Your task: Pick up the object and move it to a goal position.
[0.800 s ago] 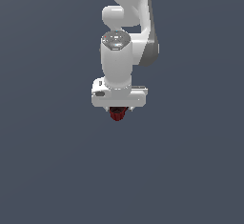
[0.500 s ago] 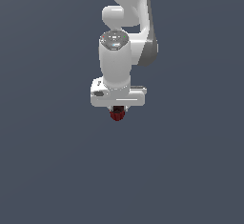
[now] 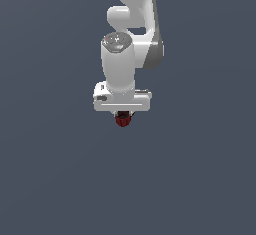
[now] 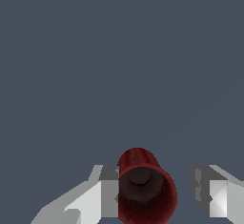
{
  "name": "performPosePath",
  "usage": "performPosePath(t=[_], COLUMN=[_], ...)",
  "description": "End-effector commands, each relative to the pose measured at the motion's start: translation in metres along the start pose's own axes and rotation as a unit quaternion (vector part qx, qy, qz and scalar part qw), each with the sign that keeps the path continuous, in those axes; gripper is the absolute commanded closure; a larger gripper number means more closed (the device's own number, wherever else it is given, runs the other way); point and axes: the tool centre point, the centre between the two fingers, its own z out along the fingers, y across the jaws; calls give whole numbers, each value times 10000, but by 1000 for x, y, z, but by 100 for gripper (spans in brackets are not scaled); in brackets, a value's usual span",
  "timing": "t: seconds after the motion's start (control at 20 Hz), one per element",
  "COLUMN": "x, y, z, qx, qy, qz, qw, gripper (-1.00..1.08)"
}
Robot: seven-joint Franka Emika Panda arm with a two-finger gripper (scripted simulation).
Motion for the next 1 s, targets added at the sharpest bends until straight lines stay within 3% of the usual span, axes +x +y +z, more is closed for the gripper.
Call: performPosePath(t=[0.0, 0.4, 0.95], x=[-2, -14, -50], y=[1, 10, 36], z=[2, 16, 49], qx=[42, 360, 1037], qy=[-3, 6, 173], qz=[-6, -56, -80], qw=[10000, 9993, 9944], gripper=[-20, -20, -20])
